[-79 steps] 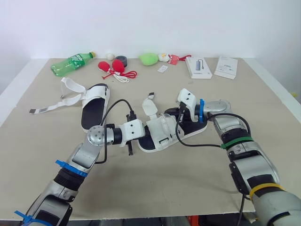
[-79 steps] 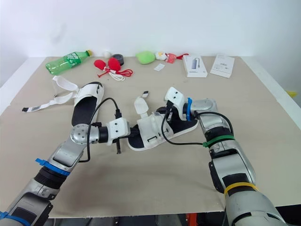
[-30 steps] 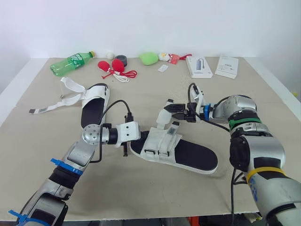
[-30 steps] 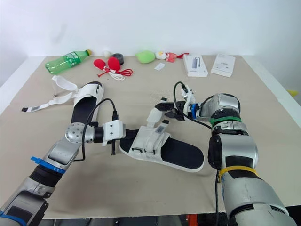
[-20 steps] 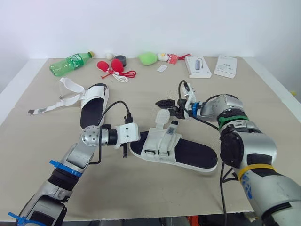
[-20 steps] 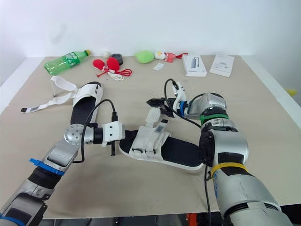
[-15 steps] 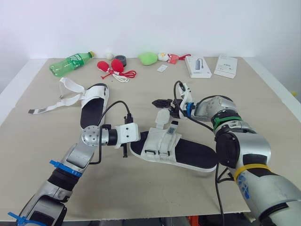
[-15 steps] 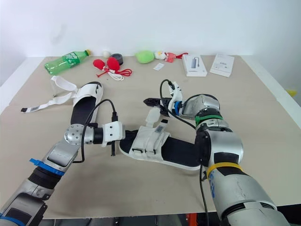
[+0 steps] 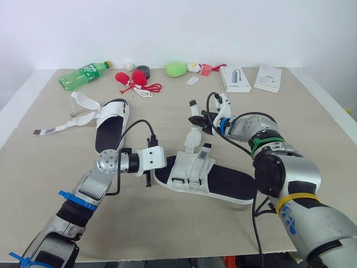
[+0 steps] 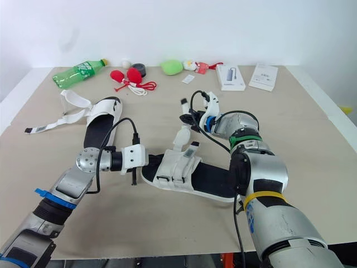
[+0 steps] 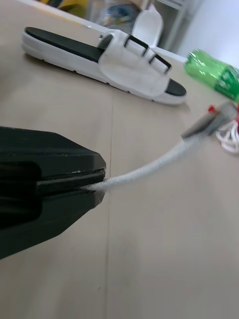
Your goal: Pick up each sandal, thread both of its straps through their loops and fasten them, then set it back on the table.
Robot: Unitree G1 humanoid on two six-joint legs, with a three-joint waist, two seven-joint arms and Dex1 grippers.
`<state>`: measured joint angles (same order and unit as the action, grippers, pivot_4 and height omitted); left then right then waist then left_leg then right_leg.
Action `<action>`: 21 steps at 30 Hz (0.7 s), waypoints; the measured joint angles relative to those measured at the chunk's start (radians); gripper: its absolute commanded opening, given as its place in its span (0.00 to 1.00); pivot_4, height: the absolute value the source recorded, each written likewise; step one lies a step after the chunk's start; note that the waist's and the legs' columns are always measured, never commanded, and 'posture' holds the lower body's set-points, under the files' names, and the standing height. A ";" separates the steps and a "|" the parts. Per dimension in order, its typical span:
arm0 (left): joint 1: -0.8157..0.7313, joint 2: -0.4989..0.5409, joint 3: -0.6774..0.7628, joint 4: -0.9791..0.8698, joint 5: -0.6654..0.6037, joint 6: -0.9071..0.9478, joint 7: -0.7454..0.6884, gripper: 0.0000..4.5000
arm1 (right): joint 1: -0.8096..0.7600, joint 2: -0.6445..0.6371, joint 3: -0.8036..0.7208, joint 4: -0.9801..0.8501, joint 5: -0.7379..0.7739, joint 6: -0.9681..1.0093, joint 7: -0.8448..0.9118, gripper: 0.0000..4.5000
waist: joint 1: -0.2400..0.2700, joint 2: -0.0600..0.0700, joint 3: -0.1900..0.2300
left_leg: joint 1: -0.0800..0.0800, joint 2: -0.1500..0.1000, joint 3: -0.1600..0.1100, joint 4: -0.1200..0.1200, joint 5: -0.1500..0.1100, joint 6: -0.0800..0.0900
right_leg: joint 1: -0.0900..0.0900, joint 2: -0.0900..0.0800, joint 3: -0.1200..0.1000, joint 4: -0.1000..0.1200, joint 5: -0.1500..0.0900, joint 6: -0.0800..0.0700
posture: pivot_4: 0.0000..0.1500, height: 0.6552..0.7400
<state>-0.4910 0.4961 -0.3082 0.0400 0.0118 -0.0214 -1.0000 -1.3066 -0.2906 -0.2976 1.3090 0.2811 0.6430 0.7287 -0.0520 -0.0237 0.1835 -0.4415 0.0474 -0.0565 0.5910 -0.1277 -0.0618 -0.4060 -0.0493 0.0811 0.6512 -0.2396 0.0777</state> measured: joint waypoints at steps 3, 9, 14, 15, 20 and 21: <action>0.000 -0.001 0.000 0.000 0.002 0.000 0.002 0.00 | 0.000 0.000 0.050 -0.016 -0.033 -0.059 0.107 0.00 | 0.000 0.000 0.000 | 0.000 0.000 0.000 0.000 0.000 0.000 | 0.000 0.000 0.000 0.000 0.000 0.000 | 1.00 1.00; -0.001 -0.005 -0.002 0.001 0.003 -0.002 0.003 0.00 | 0.179 0.011 0.229 -0.335 -0.108 -0.631 0.530 0.00 | 0.002 0.002 0.001 | 0.000 0.000 0.000 0.000 0.000 0.000 | 0.001 0.000 0.000 0.000 -0.001 0.001 | 1.00 1.00; -0.001 -0.005 -0.002 0.002 0.001 -0.002 0.002 0.00 | 0.335 0.000 0.290 -0.530 -0.080 -1.167 0.739 0.00 | 0.003 0.002 0.001 | 0.001 0.000 -0.001 0.000 0.000 -0.001 | 0.002 0.000 -0.001 0.000 -0.001 0.001 | 1.00 1.00; -0.002 -0.004 -0.002 0.003 0.001 -0.001 0.001 0.00 | 0.364 -0.006 0.316 -0.559 -0.070 -1.298 0.795 0.00 | 0.002 0.002 0.001 | 0.003 0.000 0.000 0.000 0.000 -0.001 | 0.003 0.000 -0.001 0.000 -0.001 0.001 | 1.00 1.00; -0.002 -0.003 -0.001 0.003 -0.001 0.000 0.000 0.00 | 0.403 -0.114 0.542 -0.603 0.024 -1.734 0.838 0.00 | 0.001 0.002 0.001 | 0.004 0.000 0.000 0.000 0.001 -0.002 | 0.003 0.000 0.000 0.000 0.000 0.000 | 1.00 1.00; -0.002 -0.003 0.000 0.003 -0.002 0.000 -0.002 0.00 | 0.395 -0.144 0.609 -0.607 0.037 -1.820 0.839 0.00 | 0.001 0.002 0.001 | 0.005 0.000 0.000 0.000 0.001 -0.002 | 0.004 0.000 0.000 0.000 0.000 0.000 | 1.00 1.00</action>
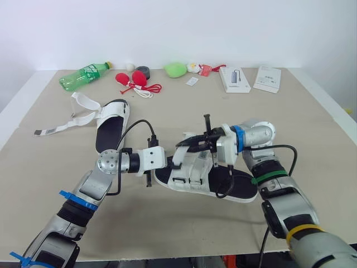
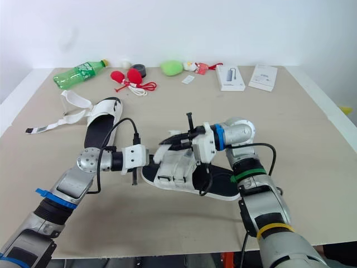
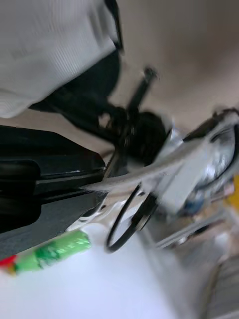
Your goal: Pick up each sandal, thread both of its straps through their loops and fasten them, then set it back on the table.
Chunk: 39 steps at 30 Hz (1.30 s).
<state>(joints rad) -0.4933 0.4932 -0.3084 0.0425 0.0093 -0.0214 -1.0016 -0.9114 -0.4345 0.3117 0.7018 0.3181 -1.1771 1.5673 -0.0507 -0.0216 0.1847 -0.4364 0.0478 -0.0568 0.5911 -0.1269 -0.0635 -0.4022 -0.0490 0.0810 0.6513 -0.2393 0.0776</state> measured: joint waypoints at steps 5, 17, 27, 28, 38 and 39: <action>0.000 -0.002 0.001 0.000 -0.007 0.004 -0.004 0.00 | -0.011 -0.054 0.180 -0.002 0.030 -0.164 0.002 0.00 | 0.001 0.000 0.000 | 0.001 0.000 0.000 0.000 0.000 0.000 | 0.001 0.000 0.000 0.000 -0.002 -0.003 | 1.00 1.00; 0.001 0.001 0.001 -0.005 -0.053 0.030 -0.044 0.00 | -0.036 -0.203 0.301 -0.149 0.182 -0.022 0.003 0.99 | 0.006 0.000 0.000 | 0.001 0.000 0.000 0.000 0.000 0.000 | 0.002 0.000 0.000 0.000 -0.003 -0.005 | 1.00 1.00; -0.005 0.015 0.001 0.015 -0.060 0.027 -0.069 0.00 | 0.092 -0.395 0.230 -0.356 0.265 0.433 -0.024 0.99 | 0.007 0.000 0.000 | 0.001 0.000 0.000 0.000 0.000 0.000 | 0.001 0.000 0.001 0.000 -0.003 -0.006 | 1.00 1.00; -0.006 0.018 0.000 0.013 -0.060 0.027 -0.072 0.00 | 0.121 -0.455 0.221 -0.444 0.323 0.658 -0.074 0.99 | 0.007 0.001 0.000 | 0.000 0.000 0.000 0.001 0.000 0.000 | 0.001 0.000 0.001 0.001 -0.003 -0.006 | 1.00 1.00; 0.004 0.027 0.002 -0.011 -0.071 0.050 -0.074 0.00 | 0.394 -0.777 0.107 -1.091 0.814 1.854 -0.405 0.99 | 0.011 0.001 -0.001 | -0.002 0.000 0.002 0.004 -0.001 0.001 | -0.001 -0.001 0.001 0.001 -0.005 -0.006 | 1.00 1.00; 0.005 0.029 0.002 -0.013 -0.073 0.052 -0.074 0.00 | 0.418 -0.761 0.107 -1.101 0.784 1.888 -0.436 0.99 | 0.009 0.001 -0.001 | -0.002 0.000 0.002 0.005 -0.001 0.001 | -0.002 -0.001 0.001 0.001 -0.004 -0.006 | 1.00 1.00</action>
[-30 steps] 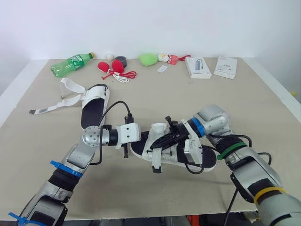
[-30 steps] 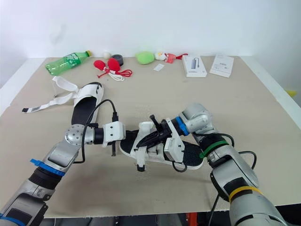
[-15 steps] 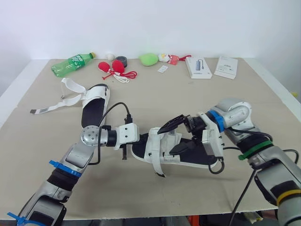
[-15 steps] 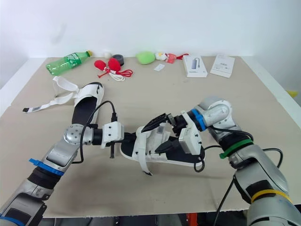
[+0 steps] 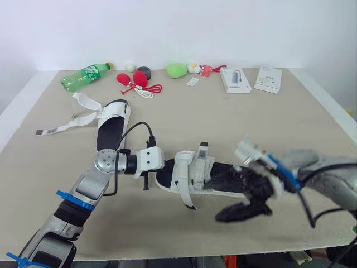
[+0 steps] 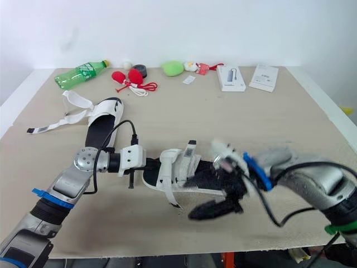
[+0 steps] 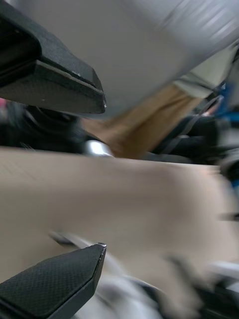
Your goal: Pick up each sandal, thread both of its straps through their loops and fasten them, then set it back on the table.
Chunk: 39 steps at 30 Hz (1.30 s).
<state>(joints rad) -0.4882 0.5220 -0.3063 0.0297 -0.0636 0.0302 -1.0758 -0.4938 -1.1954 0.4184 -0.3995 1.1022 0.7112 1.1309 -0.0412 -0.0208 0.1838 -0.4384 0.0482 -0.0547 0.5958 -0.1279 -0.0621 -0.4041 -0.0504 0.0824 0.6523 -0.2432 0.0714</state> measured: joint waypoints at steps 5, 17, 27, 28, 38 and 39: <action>0.003 0.000 0.000 -0.003 -0.006 0.012 0.001 0.00 | 0.050 0.110 -0.004 -0.009 -0.119 0.097 -0.119 0.99 | -0.001 -0.001 0.000 | -0.001 0.000 0.000 0.004 0.000 0.000 | 0.000 0.000 0.000 0.000 0.002 0.000 | 1.00 1.00; -0.056 -0.037 0.000 0.107 0.051 -0.050 0.094 0.00 | 0.048 0.316 -0.046 0.028 -0.266 0.187 -0.198 0.99 | -0.001 -0.002 0.000 | -0.002 0.000 0.000 0.005 0.000 0.000 | 0.000 0.001 0.000 0.000 0.003 0.002 | 1.00 1.00; -0.072 -0.041 0.001 0.130 0.064 -0.072 0.111 0.00 | 0.010 0.409 -0.072 0.066 -0.304 0.304 -0.229 0.99 | -0.002 -0.002 0.000 | -0.003 0.000 -0.001 0.004 0.000 0.000 | 0.000 0.001 0.000 0.000 0.003 0.002 | 1.00 1.00; -0.072 -0.042 0.001 0.129 0.064 -0.072 0.111 0.00 | 0.006 0.420 -0.073 0.067 -0.304 0.317 -0.237 0.99 | -0.002 -0.002 0.000 | -0.003 0.000 -0.001 0.005 0.000 0.000 | 0.000 0.001 0.000 0.000 0.003 0.002 | 1.00 1.00; -0.054 -0.043 0.000 0.115 0.064 -0.067 0.114 0.00 | -0.039 0.519 -0.173 0.068 -0.228 0.516 -0.312 0.70 | -0.003 -0.002 0.000 | -0.003 0.000 -0.001 0.004 0.000 0.000 | 0.000 0.001 0.000 0.000 0.003 0.002 | 1.00 1.00; -0.054 -0.043 0.000 0.115 0.064 -0.067 0.114 0.00 | -0.039 0.524 -0.182 0.068 -0.225 0.527 -0.316 0.60 | -0.003 -0.002 0.000 | -0.003 0.000 -0.001 0.004 0.000 0.000 | 0.000 0.001 0.000 0.000 0.003 0.002 | 1.00 1.00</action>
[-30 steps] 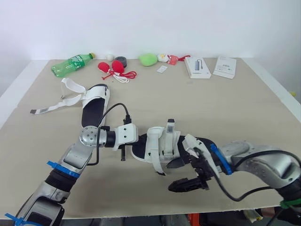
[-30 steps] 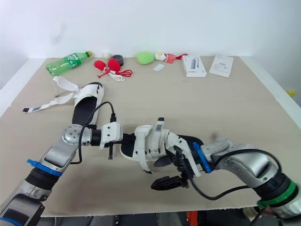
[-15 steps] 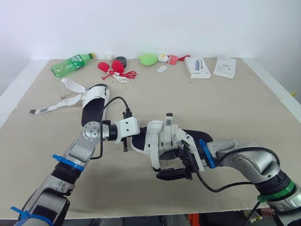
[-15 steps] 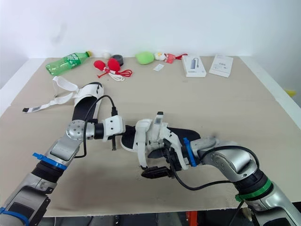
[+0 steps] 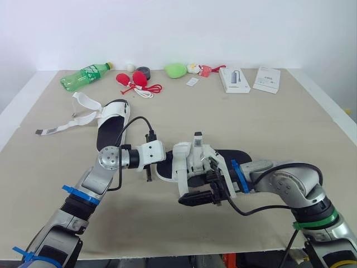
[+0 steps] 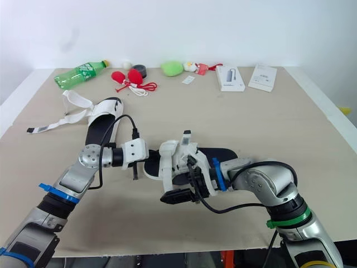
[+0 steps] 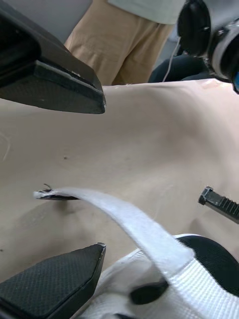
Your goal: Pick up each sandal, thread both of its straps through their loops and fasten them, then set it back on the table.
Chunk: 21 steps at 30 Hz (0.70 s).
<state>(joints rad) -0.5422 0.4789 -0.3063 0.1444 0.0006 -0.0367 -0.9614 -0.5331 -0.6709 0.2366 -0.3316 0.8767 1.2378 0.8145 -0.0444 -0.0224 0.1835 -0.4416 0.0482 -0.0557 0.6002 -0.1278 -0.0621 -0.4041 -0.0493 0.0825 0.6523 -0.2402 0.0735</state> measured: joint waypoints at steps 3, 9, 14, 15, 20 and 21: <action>0.000 0.000 0.000 0.000 0.000 0.001 0.000 0.00 | 0.000 0.000 -0.003 0.001 0.000 0.023 -0.010 0.37 | 0.000 0.000 0.000 | 0.000 0.000 0.000 0.000 0.000 0.000 | 0.000 0.000 0.000 0.000 0.000 0.000 | 1.00 1.00; 0.000 -0.001 0.000 0.000 0.000 0.001 -0.001 0.00 | 0.012 -0.023 0.001 0.000 -0.021 0.031 -0.001 0.01 | 0.000 0.000 0.000 | 0.000 0.000 0.000 0.000 0.000 0.000 | 0.000 0.000 0.000 0.000 0.000 0.000 | 1.00 1.00; 0.000 -0.001 0.000 0.000 0.000 0.001 -0.002 0.00 | 0.012 -0.018 -0.003 0.003 -0.019 0.048 0.015 0.01 | 0.000 0.000 0.000 | 0.000 0.000 0.000 0.000 0.000 0.000 | 0.000 0.000 0.000 0.000 0.000 0.000 | 1.00 1.00; 0.000 0.000 0.000 0.000 0.000 0.001 -0.002 0.00 | 0.010 -0.007 -0.008 0.008 -0.012 0.060 0.014 0.01 | 0.000 0.000 0.000 | 0.000 0.000 0.000 0.000 0.000 0.000 | 0.000 0.000 0.000 0.000 0.000 0.000 | 1.00 1.00; 0.000 -0.001 0.003 0.001 0.001 0.001 0.000 0.00 | -0.182 0.115 -0.145 0.157 0.112 0.204 -0.014 0.01 | -0.004 0.001 0.001 | 0.000 0.000 0.000 0.000 0.000 0.001 | -0.001 0.000 0.000 0.000 0.003 0.000 | 1.00 1.00; 0.000 -0.001 0.002 0.003 0.001 0.001 0.000 0.00 | -0.274 0.132 -0.181 0.225 0.123 0.234 -0.017 0.01 | -0.004 0.001 0.001 | 0.000 0.000 0.000 0.000 0.001 0.001 | -0.001 0.000 0.001 0.000 0.004 -0.001 | 1.00 1.00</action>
<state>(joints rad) -0.5419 0.4781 -0.3041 0.1475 0.0019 -0.0355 -0.9610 -0.8071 -0.5391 0.0554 -0.1069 1.0002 1.4720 0.7978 -0.0487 -0.0217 0.1841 -0.4420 0.0482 -0.0557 0.6006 -0.1271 -0.0610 -0.4056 -0.0490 0.0831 0.6522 -0.2366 0.0728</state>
